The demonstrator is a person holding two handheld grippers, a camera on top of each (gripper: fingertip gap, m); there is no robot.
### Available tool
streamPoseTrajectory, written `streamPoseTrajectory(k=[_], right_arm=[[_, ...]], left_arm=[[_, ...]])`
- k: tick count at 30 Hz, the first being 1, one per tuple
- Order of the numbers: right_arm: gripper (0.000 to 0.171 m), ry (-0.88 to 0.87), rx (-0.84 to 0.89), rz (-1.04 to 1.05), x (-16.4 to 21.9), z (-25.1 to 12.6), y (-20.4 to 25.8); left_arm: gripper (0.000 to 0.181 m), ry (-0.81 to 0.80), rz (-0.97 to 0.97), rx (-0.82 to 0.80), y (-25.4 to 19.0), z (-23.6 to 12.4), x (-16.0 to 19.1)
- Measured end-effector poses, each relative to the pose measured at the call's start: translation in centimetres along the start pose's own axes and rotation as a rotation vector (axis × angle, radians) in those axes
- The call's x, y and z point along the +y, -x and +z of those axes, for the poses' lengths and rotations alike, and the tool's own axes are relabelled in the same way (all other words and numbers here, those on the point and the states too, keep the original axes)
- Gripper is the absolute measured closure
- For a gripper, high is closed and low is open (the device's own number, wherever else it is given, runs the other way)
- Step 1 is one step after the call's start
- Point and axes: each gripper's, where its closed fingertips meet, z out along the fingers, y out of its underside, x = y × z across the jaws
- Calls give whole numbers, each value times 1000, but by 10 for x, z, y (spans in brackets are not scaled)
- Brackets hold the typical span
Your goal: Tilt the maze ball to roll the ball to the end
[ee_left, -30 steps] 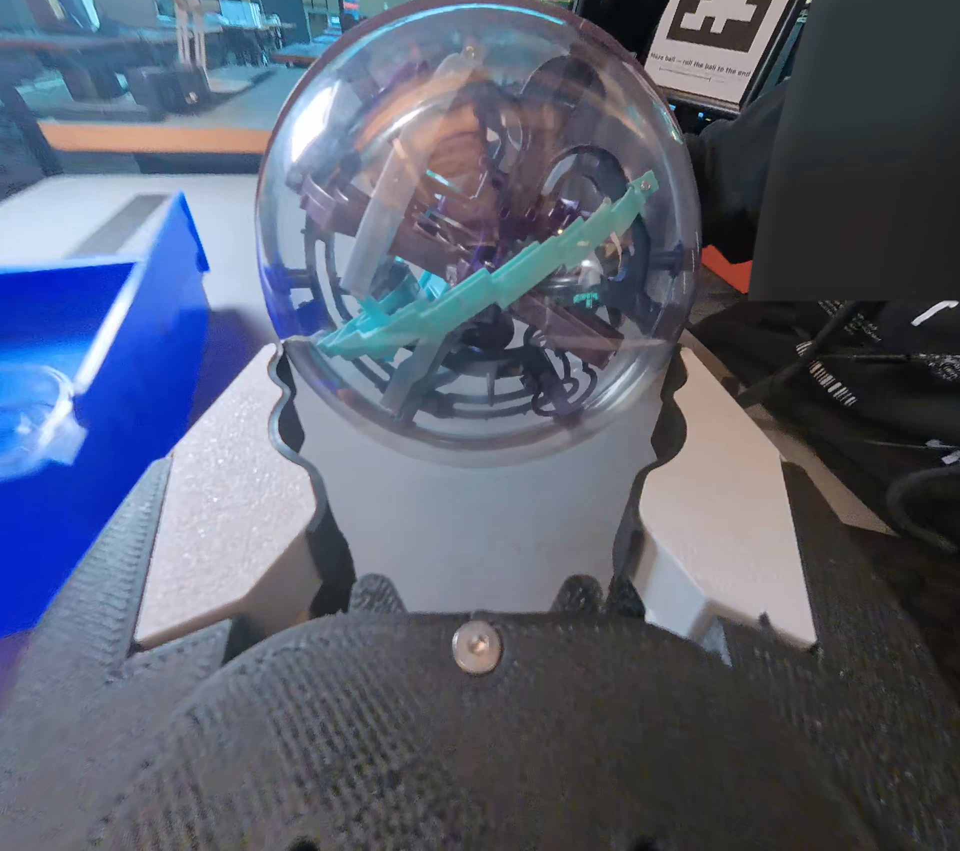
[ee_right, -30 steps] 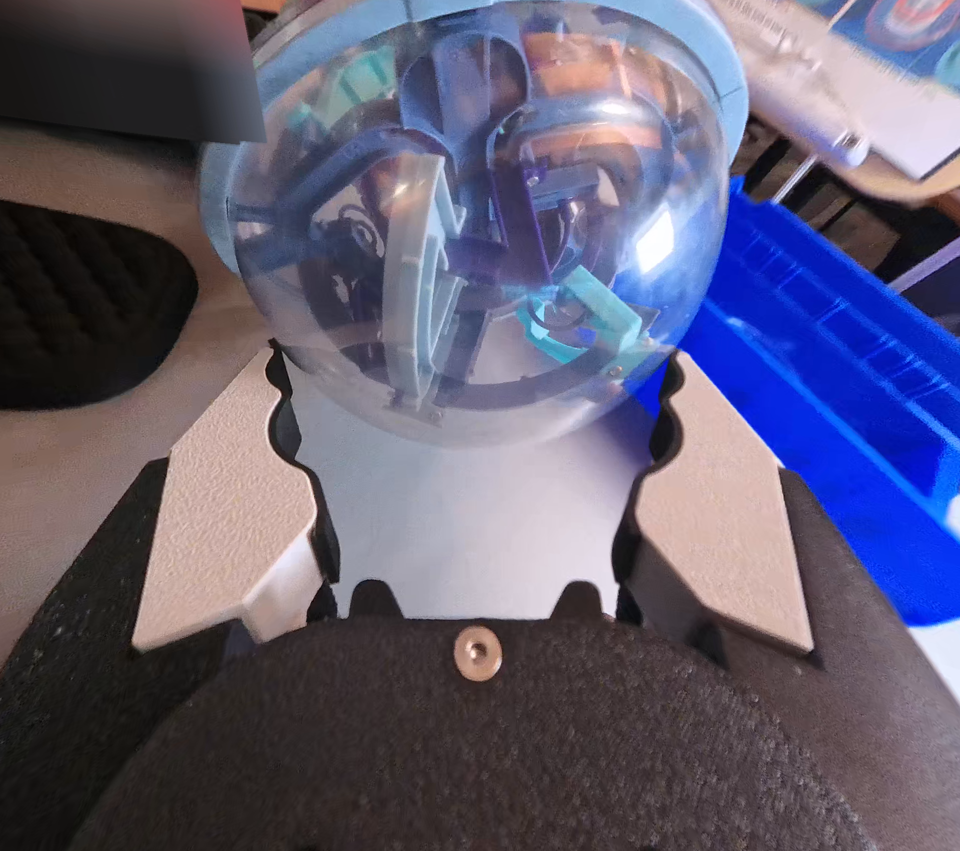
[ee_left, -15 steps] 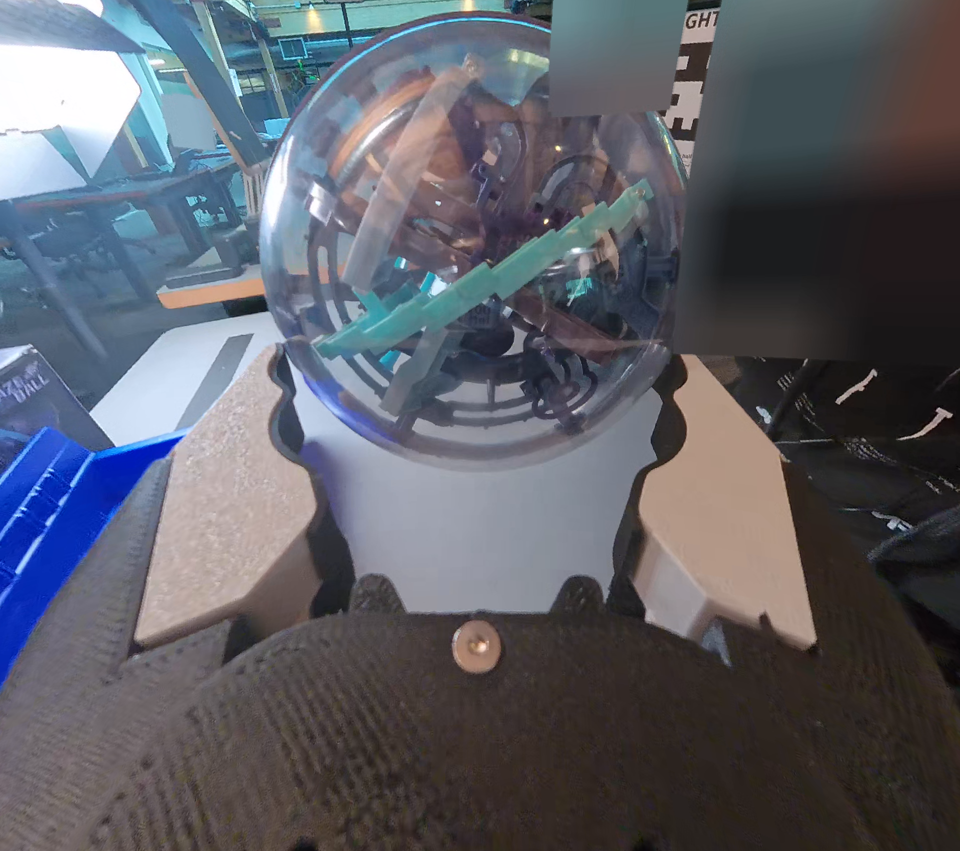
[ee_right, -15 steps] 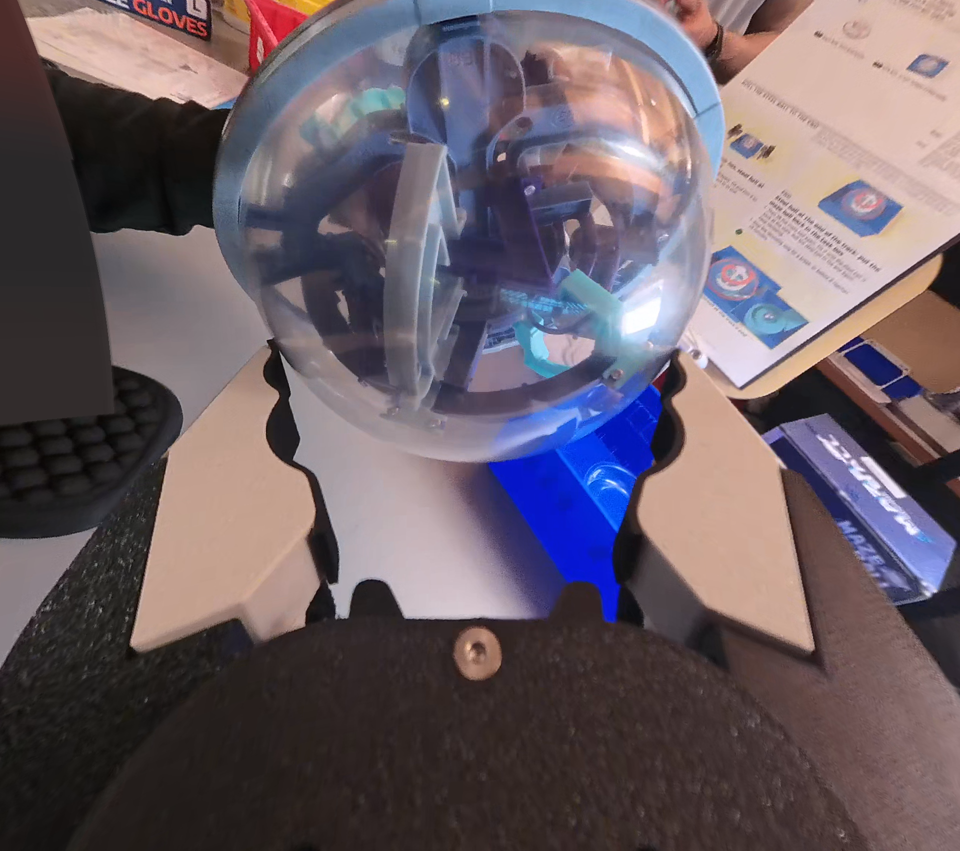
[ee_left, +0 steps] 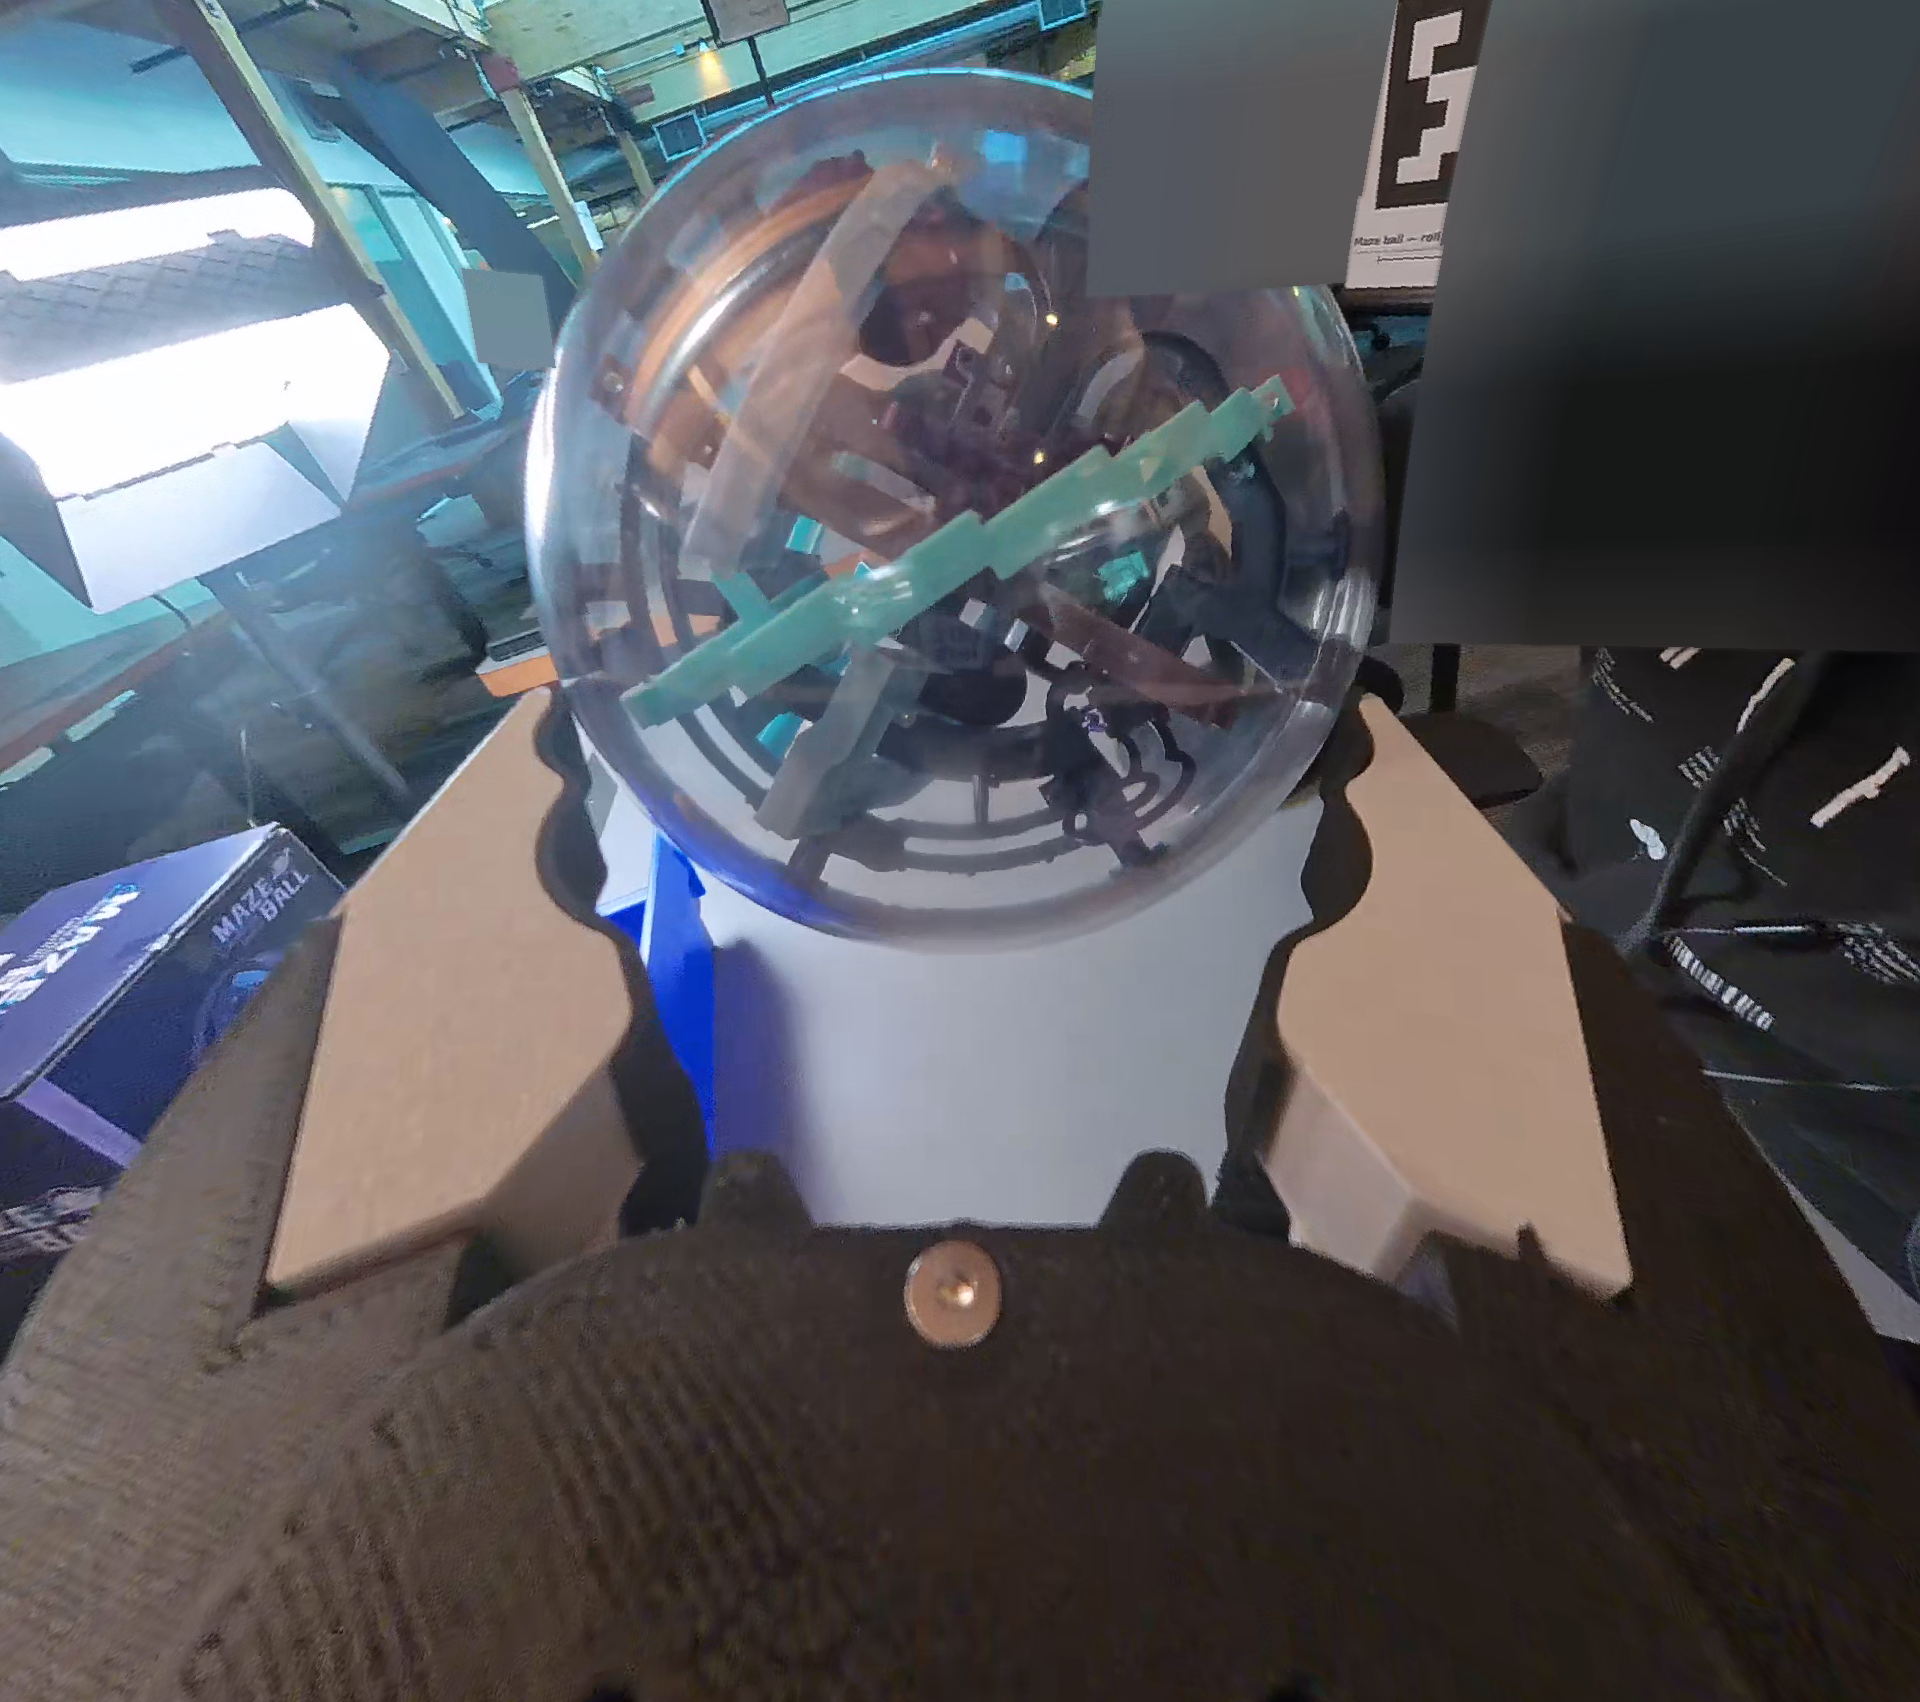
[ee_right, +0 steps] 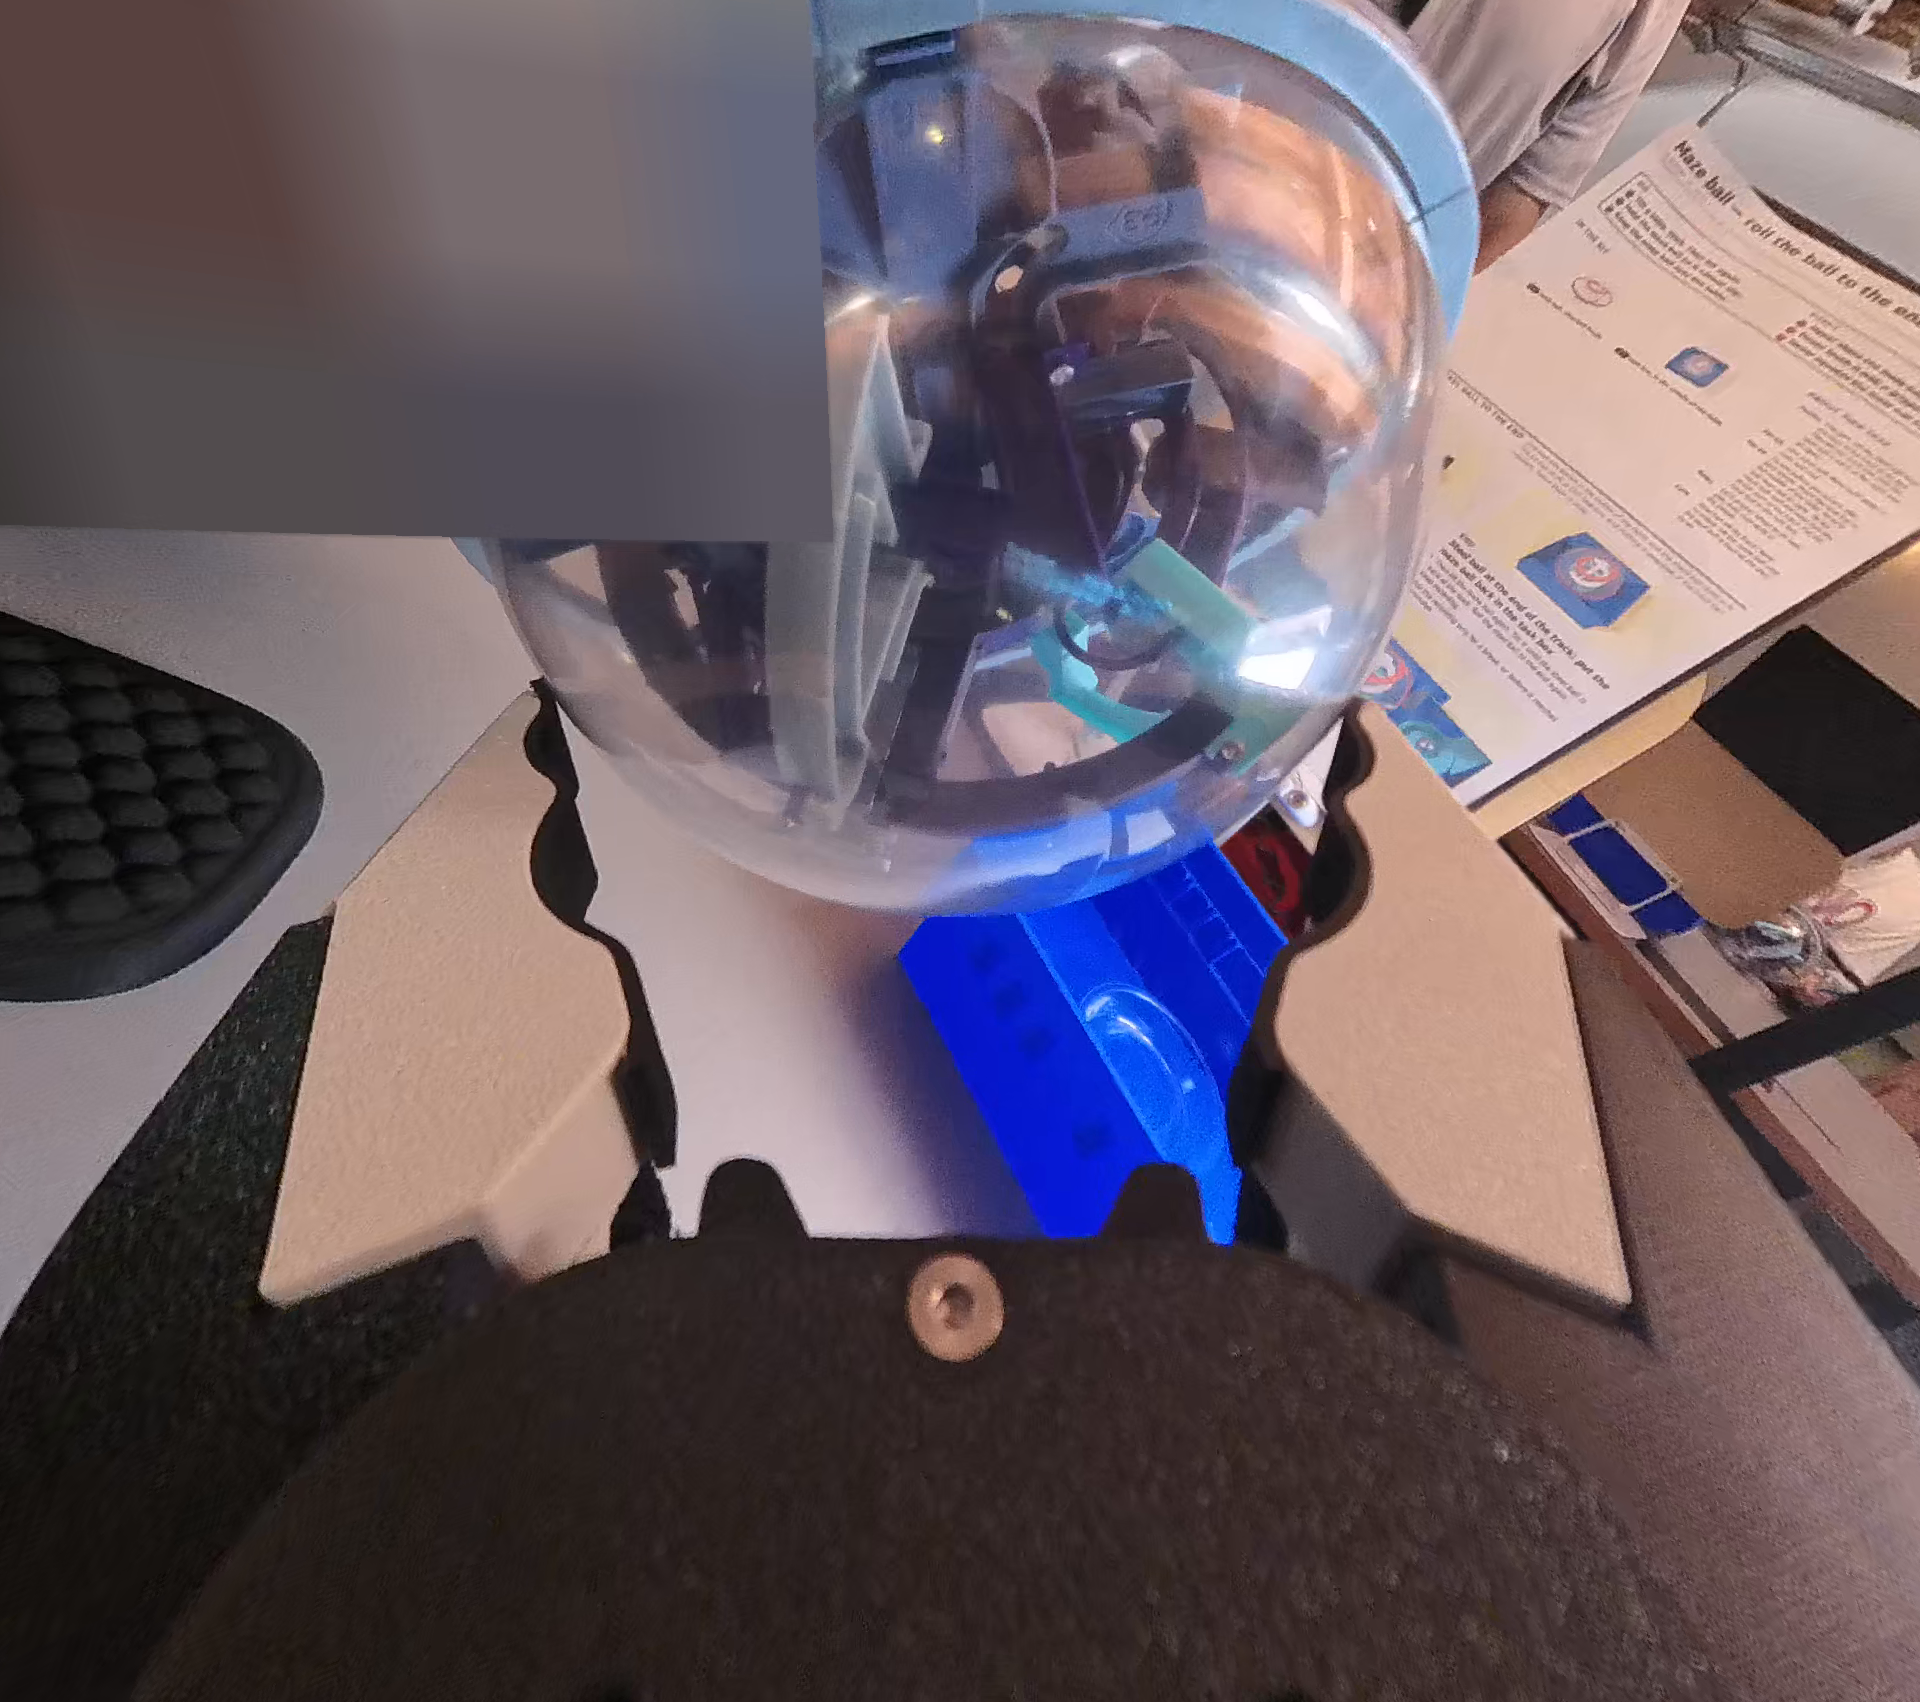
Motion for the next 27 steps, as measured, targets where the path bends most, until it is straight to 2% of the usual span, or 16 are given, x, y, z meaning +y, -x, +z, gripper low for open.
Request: streamPoseTrajectory(k=[7, 16, 27], right_arm=[[31, -30, -30, -36, -2, -4, -1], [31, -48, -58, -59, 12, -3, 3], [30, -31, -70, -40, 25, -4, 0]], left_arm=[[43, 7, 62, -80, -6, 4, -11], [43, 2, 109, -139, -9, 7, -3], [43, 6, 65, -136, -3, 13, 12]])
